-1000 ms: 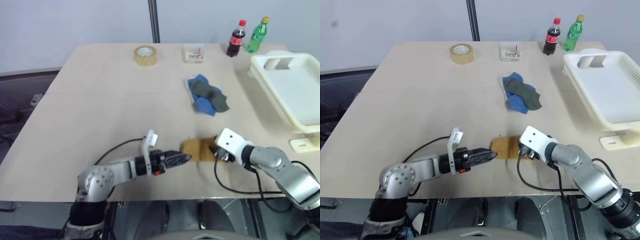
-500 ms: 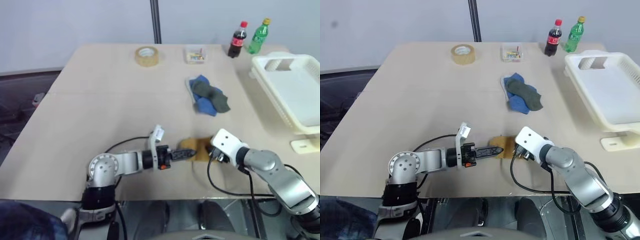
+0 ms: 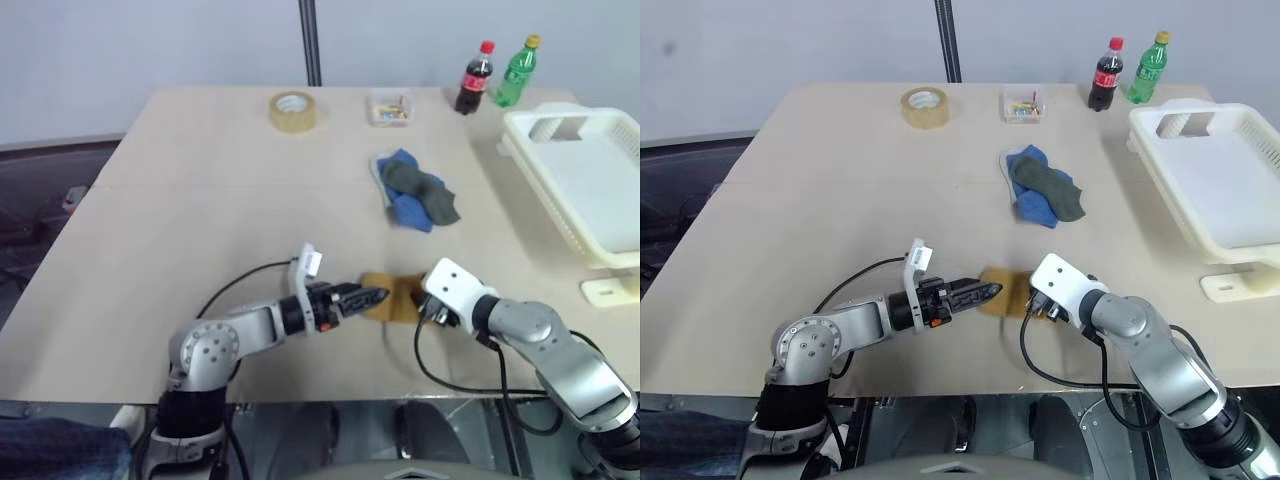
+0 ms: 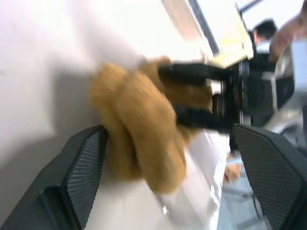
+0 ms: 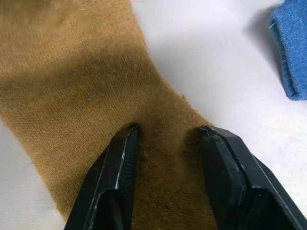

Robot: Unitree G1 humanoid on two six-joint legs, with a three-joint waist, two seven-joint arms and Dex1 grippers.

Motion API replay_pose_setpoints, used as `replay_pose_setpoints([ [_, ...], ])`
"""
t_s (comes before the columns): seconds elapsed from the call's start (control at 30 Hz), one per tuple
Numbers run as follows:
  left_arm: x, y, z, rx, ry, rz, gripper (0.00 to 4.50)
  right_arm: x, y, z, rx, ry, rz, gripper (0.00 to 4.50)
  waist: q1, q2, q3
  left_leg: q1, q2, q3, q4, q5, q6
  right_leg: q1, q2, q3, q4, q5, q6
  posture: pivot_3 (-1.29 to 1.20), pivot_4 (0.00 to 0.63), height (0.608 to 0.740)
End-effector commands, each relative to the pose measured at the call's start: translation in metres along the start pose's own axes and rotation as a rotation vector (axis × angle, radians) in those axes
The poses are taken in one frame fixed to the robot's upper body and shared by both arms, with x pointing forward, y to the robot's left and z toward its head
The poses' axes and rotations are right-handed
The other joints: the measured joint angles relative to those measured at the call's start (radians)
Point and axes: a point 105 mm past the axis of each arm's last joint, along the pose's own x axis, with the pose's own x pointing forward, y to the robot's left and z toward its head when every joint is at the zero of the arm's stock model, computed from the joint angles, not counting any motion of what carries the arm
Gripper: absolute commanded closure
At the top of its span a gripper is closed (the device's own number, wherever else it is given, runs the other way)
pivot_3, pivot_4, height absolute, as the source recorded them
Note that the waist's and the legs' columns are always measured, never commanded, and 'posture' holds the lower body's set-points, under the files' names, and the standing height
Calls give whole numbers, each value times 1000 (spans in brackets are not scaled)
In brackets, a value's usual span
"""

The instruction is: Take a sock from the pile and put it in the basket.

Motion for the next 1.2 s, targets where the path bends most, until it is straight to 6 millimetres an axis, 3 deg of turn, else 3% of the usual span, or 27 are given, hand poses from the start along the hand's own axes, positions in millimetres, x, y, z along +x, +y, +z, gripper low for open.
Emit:
replay_pose_setpoints([
  [0.03, -8, -13, 18, 47, -111, -44, 46, -2, -1, 5, -18, -16, 3, 2380, 0, 0, 0, 0, 0, 0, 0, 0, 0, 0, 0, 0, 0, 0, 0, 0, 150, 738],
  [0.2, 5, -12, 10, 0, -82, -46, 46, 0, -2, 7, -21, -20, -2, 2380, 2, 0, 0, 0, 0, 0, 0, 0, 0, 0, 0, 0, 0, 0, 0, 0, 150, 738],
  [0.37, 12, -2, 1, 80, 12, 48, 46, 0, -2, 8, -29, -21, 0, 2380, -1, 0, 0, 0, 0, 0, 0, -1, 1, 0, 1, 0, 0, 0, 0, 0, 150, 738],
  [0.6, 18, 5, 32, 267, -113, 138, 46, -1, 2, 6, -17, -14, -6, 2380, 1, 0, 1, 0, 0, 0, -1, 0, 0, 0, 0, 0, 0, 0, 0, 0, 150, 738],
  [0.7, 24, 9, 21, 309, -49, 140, 46, -1, 2, 8, -11, -16, -11, 2380, 0, 0, 0, 0, 0, 0, -1, 0, 0, 0, 0, 0, 0, 0, 0, 0, 150, 738],
  [0.9, 24, -3, -23, 344, 221, -20, 46, -4, -2, 6, -15, -6, -29, 2380, 0, 0, 1, -1, 0, 0, -1, -1, 1, -1, 1, -1, -1, 0, 0, 0, 150, 738],
  [1.03, 24, -7, -29, 212, 278, -91, 46, -3, -2, 6, -16, -5, -36, 2380, 1, 0, 0, -1, 0, 0, -1, -1, 2, -1, 1, -1, -1, 0, 0, 0, 150, 738],
  [1.2, 25, -15, -12, 85, 212, -166, 46, -3, -1, 7, -13, -6, -45, 2380, 0, 0, 1, -1, 0, -1, -1, -1, 2, -1, 1, -1, -1, 0, 0, 0, 150, 738],
])
